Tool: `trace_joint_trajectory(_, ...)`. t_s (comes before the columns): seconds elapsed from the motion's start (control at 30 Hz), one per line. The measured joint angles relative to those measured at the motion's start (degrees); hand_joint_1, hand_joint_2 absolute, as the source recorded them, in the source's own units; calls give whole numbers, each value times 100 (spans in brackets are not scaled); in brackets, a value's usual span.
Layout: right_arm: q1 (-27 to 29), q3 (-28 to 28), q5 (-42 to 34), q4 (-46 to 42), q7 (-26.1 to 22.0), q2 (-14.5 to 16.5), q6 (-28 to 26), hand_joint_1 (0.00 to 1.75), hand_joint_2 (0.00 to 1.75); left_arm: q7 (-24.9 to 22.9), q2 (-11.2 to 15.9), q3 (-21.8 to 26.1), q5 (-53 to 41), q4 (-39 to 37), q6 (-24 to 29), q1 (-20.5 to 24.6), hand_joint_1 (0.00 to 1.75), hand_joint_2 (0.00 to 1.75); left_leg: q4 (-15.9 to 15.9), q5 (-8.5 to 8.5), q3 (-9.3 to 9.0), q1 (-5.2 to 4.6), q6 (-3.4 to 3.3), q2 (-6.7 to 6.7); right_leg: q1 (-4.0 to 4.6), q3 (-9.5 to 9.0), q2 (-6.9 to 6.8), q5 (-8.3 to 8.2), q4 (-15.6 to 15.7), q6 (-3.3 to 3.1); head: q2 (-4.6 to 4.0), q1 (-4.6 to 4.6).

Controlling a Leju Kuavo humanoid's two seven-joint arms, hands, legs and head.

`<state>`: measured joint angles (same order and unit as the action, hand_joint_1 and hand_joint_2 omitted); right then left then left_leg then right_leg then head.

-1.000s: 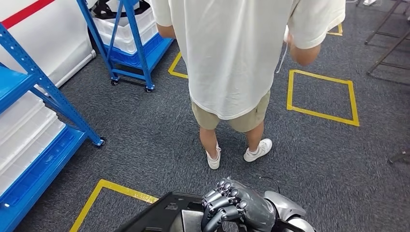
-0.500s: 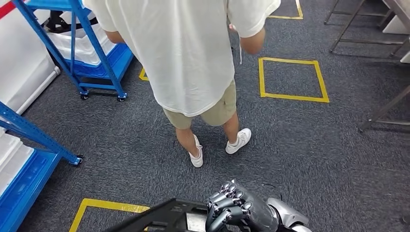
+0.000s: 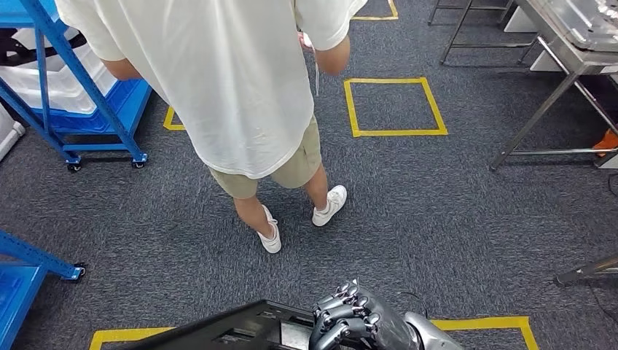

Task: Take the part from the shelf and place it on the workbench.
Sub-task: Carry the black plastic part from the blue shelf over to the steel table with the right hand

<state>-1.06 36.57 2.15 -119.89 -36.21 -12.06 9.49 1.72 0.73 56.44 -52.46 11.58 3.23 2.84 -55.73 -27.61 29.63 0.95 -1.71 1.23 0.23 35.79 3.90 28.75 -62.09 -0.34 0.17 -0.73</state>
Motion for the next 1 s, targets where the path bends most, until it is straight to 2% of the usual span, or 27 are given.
trace_joint_trajectory(0.03,-13,4,9,1,9,24,-14,175,175,24,-1,29,46,0,-69,-6,0,175,3,1,0,-16,-19,-70,-4,162,-171,200,-356,18,0,1)
trace_joint_trajectory(0.07,-26,8,21,6,18,46,-36,175,175,57,-1,64,92,0,-156,-17,0,175,1,-4,4,-27,-34,-146,-19,351,-269,390,-759,36,0,-1)
trace_joint_trajectory(0.1,-31,13,34,16,25,64,-64,175,175,94,0,99,131,0,-248,-26,0,175,-1,-9,5,-36,-36,-220,-36,504,-315,508,-1085,52,0,0)
trace_joint_trajectory(0.13,-33,16,45,28,29,75,-94,175,175,128,0,128,162,0,-323,-28,0,175,-3,-17,3,-40,-35,-291,-50,572,-341,520,-1234,64,0,-1)
trace_joint_trajectory(0.17,-34,19,53,41,32,80,-121,175,175,156,0,156,180,0,-372,-23,0,175,-4,-26,-7,-41,-29,-355,-61,526,-363,425,-1163,70,0,-1)
trace_joint_trajectory(0.2,-33,21,56,50,32,84,-142,175,175,175,0,178,188,0,-397,-14,0,175,-4,-40,-25,-41,-19,-413,-65,359,-404,243,-863,67,0,0)
trace_joint_trajectory(0.27,-35,21,56,57,25,93,-181,175,175,209,-7,207,191,0,-418,-1,0,175,-11,-79,-74,-53,21,-511,-31,-91,-611,-84,-33,28,0,1)
trace_joint_trajectory(0.3,-33,21,52,57,16,99,-208,175,175,230,-12,212,190,0,-428,2,0,175,-15,-99,-91,-63,49,-558,-4,-241,-697,-159,257,2,0,1)
trace_joint_trajectory(0.33,-24,21,44,57,7,103,-235,175,175,255,-18,214,189,0,-440,3,0,175,-18,-117,-103,-73,77,-607,24,-309,-742,-170,402,-21,0,0)
trace_joint_trajectory(0.4,12,21,20,58,-6,107,-272,175,175,305,-28,216,186,0,-457,19,0,175,-11,-141,-125,-81,132,-712,38,-306,-650,-163,444,-66,0,-2)
trace_joint_trajectory(0.43,30,21,10,58,-7,108,-278,175,175,321,-32,216,185,0,-461,34,0,175,-33,-175,-131,-72,158,-690,25,-312,-594,-177,466,-94,0,-2)
trace_joint_trajectory(0.47,38,21,0,58,-9,109,-282,175,175,333,-36,216,183,0,-462,47,0,175,-132,-259,-100,-61,181,-599,8,-320,-543,-191,489,-130,0,-2)
trace_joint_trajectory(0.5,42,21,-5,59,-10,111,-287,175,175,340,-38,216,179,0,-463,53,0,175,-365,-411,-4,-49,202,-462,-11,-330,-493,-204,510,-164,0,-2)
trace_joint_trajectory(0.53,49,21,-9,62,-13,114,-292,175,175,347,-40,216,175,0,-463,48,0,175,-726,-609,159,-37,215,-310,-17,-334,-443,-209,515,-188,0,-2)
trace_joint_trajectory(0.57,57,21,-13,67,-15,116,-298,175,175,358,-42,216,170,0,-463,36,0,175,-1158,-808,366,-33,225,-215,-17,-333,-382,-209,512,-204,0,-2)
trace_joint_trajectory(0.6,71,21,-16,76,-19,117,-301,175,175,368,-43,216,163,0,-463,22,0,175,-1547,-943,564,-32,236,-174,-14,-333,-316,-208,505,-210,0,-2)
trace_joint_trajectory(0.63,88,21,-22,89,-25,117,-301,175,175,380,-46,216,158,0,-463,13,0,175,-1767,-965,691,-30,243,-162,-12,-335,-248,-207,498,-210,0,-2)
trace_joint_trajectory(0.67,102,20,-30,105,-32,117,-301,175,175,390,-51,216,153,0,-463,9,0,175,-1750,-860,713,-27,244,-156,-11,-341,-178,-204,490,-207,0,-2)
trace_joint_trajectory(0.7,112,20,-37,119,-42,117,-301,175,175,397,-56,216,150,0,-463,9,0,175,-1495,-649,624,-22,240,-138,-15,-351,-107,-200,482,-201,0,-2)
trace_joint_trajectory(0.77,119,18,-46,136,-67,117,-300,175,175,405,-64,216,149,0,-463,12,0,175,-665,-201,282,-5,232,35,-18,-368,34,-185,462,-169,0,-2)
trace_joint_trajectory(0.8,119,18,-48,139,-78,117,-300,175,175,407,-67,216,149,0,-463,12,0,175,-345,-81,147,4,224,138,-18,-362,101,-182,450,-143,0,-2)
trace_joint_trajectory(0.87,130,12,-49,142,-89,117,-299,175,175,409,-72,216,150,0,-462,15,0,175,-117,-54,50,-3,191,234,-26,-326,218,-201,447,-73,0,-1)
trace_joint_trajectory(0.9,140,6,-49,142,-91,117,-298,175,175,411,-74,216,150,0,-460,20,0,175,-99,-45,44,-6,155,186,-35,-306,273,-218,453,-35,0,-1)
trace_joint_trajectory(0.93,153,-3,-49,142,-92,117,-297,175,175,412,-76,216,151,0,-458,28,0,175,-83,-26,40,-7,114,125,-45,-290,265,-212,440,-4,0,-1)
trace_joint_trajectory(0.97,160,-12,-50,142,-93,117,-296,175,175,414,-79,216,152,0,-457,35,0,175,-64,-7,39,-6,67,68,-43,-252,171,-154,366,25,0,-1)
trace_joint_trajectory(1.0,159,-19,-50,143,-94,118,-293,175,175,414,-81,218,156,0,-455,38,0,175,-45,9,40,-2,28,5,-37,-169,28,-28,185,51,0,0)
